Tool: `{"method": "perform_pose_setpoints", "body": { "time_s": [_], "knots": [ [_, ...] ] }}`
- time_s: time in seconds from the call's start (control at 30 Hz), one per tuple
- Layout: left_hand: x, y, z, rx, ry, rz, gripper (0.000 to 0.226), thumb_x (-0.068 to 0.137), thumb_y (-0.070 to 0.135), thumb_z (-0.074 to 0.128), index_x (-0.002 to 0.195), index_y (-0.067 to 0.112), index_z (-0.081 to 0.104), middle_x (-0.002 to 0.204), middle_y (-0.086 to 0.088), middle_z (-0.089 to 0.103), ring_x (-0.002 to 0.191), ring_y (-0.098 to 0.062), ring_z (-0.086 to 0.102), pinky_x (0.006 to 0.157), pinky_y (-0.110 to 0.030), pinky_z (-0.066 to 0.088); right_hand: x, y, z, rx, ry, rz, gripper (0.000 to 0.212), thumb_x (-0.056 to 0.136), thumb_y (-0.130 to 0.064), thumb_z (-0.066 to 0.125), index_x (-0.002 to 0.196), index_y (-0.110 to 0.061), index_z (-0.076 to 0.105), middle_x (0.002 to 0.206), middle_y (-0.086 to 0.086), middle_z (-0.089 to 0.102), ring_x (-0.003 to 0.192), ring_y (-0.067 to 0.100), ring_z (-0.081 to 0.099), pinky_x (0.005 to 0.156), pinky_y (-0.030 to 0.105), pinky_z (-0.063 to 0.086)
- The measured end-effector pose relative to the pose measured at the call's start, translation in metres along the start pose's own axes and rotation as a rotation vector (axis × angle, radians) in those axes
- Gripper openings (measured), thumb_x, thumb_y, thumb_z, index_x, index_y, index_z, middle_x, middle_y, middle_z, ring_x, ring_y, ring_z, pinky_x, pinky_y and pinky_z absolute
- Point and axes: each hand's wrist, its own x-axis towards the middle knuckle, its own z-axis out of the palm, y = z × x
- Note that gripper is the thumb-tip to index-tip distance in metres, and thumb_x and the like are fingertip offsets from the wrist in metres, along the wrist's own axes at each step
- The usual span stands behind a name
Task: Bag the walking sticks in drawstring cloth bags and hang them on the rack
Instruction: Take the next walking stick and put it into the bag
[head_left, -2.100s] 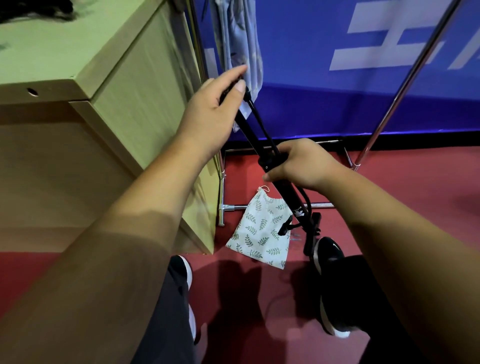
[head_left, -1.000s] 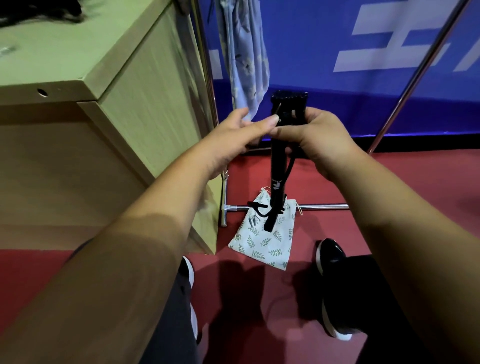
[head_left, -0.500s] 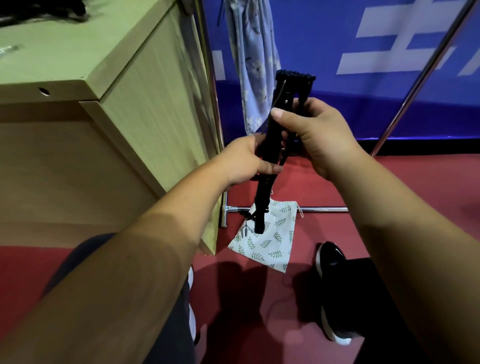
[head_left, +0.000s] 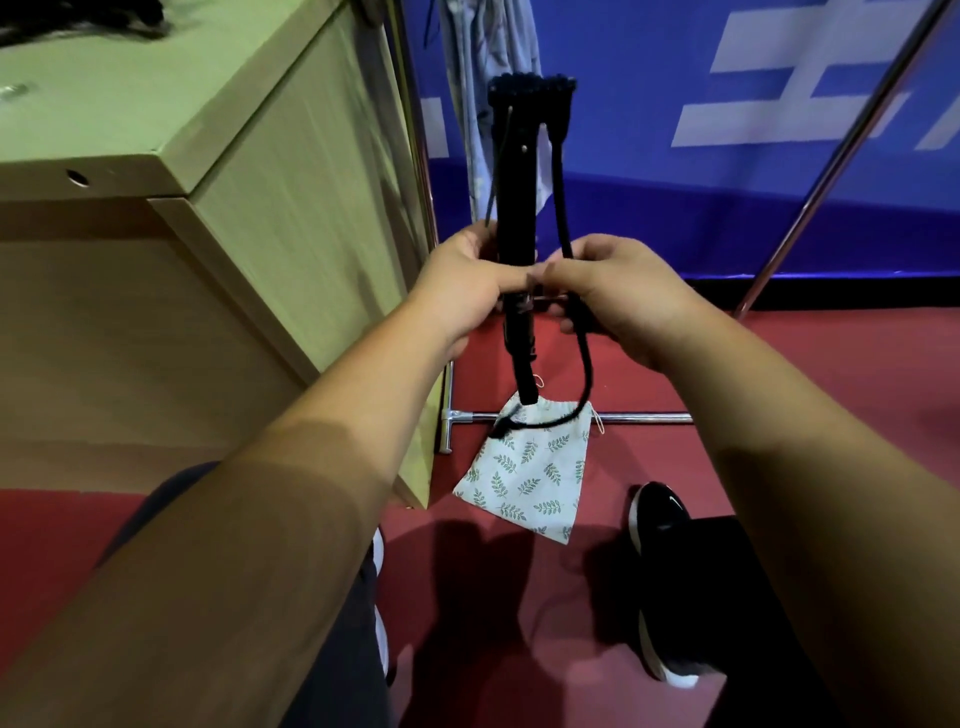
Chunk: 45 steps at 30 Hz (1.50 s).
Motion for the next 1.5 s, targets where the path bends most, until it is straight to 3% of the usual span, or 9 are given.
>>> {"method": "perform_pose_setpoints", "body": {
  "time_s": [0.1, 0.27, 0.6, 0.7, 0.8, 0.93, 1.03, 1.17, 1.5],
  "knots": [
    [-0.001, 0.008, -0.002, -0.063, 0.001, -0.020, 0.034, 0.093, 0.007, 0.077, 0.122, 0.021, 0.067, 0.102, 0.006, 0.076, 0.075, -0.008, 0.073, 0.064, -0.025, 0.056, -0.001, 0.005, -0.001, -0.132, -0.098, 0.102, 0.008, 0.099, -0.015, 0.067, 0.104, -0.009, 0.069, 0.089, 0.008, 0.079, 0.076, 0.023, 0.071, 0.074, 0.041, 0.057],
    [0.000, 0.017, -0.012, -0.200, 0.011, -0.042, 0.027, 0.100, 0.012, 0.071, 0.120, 0.028, 0.067, 0.110, 0.004, 0.077, 0.087, -0.016, 0.074, 0.078, -0.040, 0.063, -0.003, 0.017, -0.002, -0.338, -0.166, 0.258, 0.017, 0.100, -0.017, 0.062, 0.104, -0.005, 0.074, 0.092, 0.011, 0.082, 0.082, 0.025, 0.077, 0.080, 0.041, 0.054],
    [0.002, 0.024, -0.009, -0.366, 0.004, -0.021, 0.010, 0.105, 0.021, 0.066, 0.112, 0.026, 0.067, 0.115, 0.001, 0.076, 0.097, -0.023, 0.069, 0.091, -0.054, 0.057, -0.010, 0.014, -0.010, -0.136, -0.096, 0.368, 0.047, 0.090, -0.058, 0.078, 0.112, -0.017, 0.078, 0.081, -0.002, 0.062, 0.055, 0.011, 0.051, 0.076, 0.039, 0.065],
    [0.001, 0.025, -0.009, -0.387, 0.028, -0.030, 0.022, 0.107, 0.025, 0.061, 0.127, 0.021, 0.067, 0.103, 0.004, 0.075, 0.083, -0.017, 0.069, 0.079, -0.041, 0.058, -0.013, 0.011, -0.007, -0.019, -0.181, 0.405, 0.029, 0.091, -0.050, 0.080, 0.107, -0.026, 0.074, 0.080, -0.007, 0.061, 0.056, 0.008, 0.050, 0.070, 0.032, 0.060],
    [0.001, 0.028, -0.011, -0.443, 0.081, -0.048, 0.021, 0.109, 0.031, 0.057, 0.123, 0.020, 0.068, 0.099, 0.005, 0.074, 0.084, -0.018, 0.067, 0.071, -0.033, 0.054, -0.011, 0.011, -0.010, 0.070, -0.220, 0.411, 0.015, 0.094, -0.037, 0.079, 0.101, -0.026, 0.073, 0.075, -0.010, 0.064, 0.058, 0.003, 0.056, 0.090, 0.034, 0.056],
    [0.003, 0.027, -0.009, -0.511, 0.140, -0.097, 0.023, 0.109, 0.037, 0.058, 0.125, 0.021, 0.055, 0.133, -0.002, 0.074, 0.106, -0.021, 0.068, 0.080, -0.036, 0.054, -0.007, 0.009, -0.013, 0.180, -0.199, 0.360, 0.001, 0.098, -0.026, 0.074, 0.099, -0.025, 0.075, 0.085, -0.007, 0.070, 0.063, 0.002, 0.064, 0.075, 0.026, 0.053],
    [-0.005, 0.021, 0.000, -0.398, 0.072, -0.163, 0.059, 0.103, 0.034, 0.068, 0.151, 0.008, 0.046, 0.129, -0.009, 0.072, 0.099, -0.025, 0.076, 0.079, -0.043, 0.064, -0.005, 0.010, -0.016, 0.205, -0.199, 0.283, 0.018, 0.102, -0.017, 0.067, 0.116, -0.023, 0.077, 0.083, -0.008, 0.067, 0.063, 0.004, 0.054, 0.066, 0.023, 0.044],
    [-0.002, 0.009, 0.008, -0.404, -0.044, -0.182, 0.030, 0.104, 0.015, 0.068, 0.124, 0.016, 0.045, 0.120, -0.015, 0.072, 0.093, -0.032, 0.078, 0.072, -0.048, 0.064, -0.004, 0.011, -0.019, 0.237, -0.209, 0.199, 0.028, 0.103, -0.011, 0.065, 0.127, -0.020, 0.075, 0.088, -0.005, 0.066, 0.065, 0.006, 0.050, 0.062, 0.020, 0.045],
    [0.004, 0.018, 0.012, -0.467, -0.025, -0.146, 0.023, 0.104, 0.010, 0.066, 0.114, 0.020, 0.048, 0.115, -0.014, 0.070, 0.098, -0.032, 0.074, 0.072, -0.053, 0.064, -0.006, 0.014, -0.026, 0.338, -0.228, 0.126, 0.034, 0.112, -0.021, 0.052, 0.141, -0.024, 0.071, 0.108, 0.006, 0.058, 0.071, 0.010, 0.053, 0.066, 0.023, 0.052]
  ]
}}
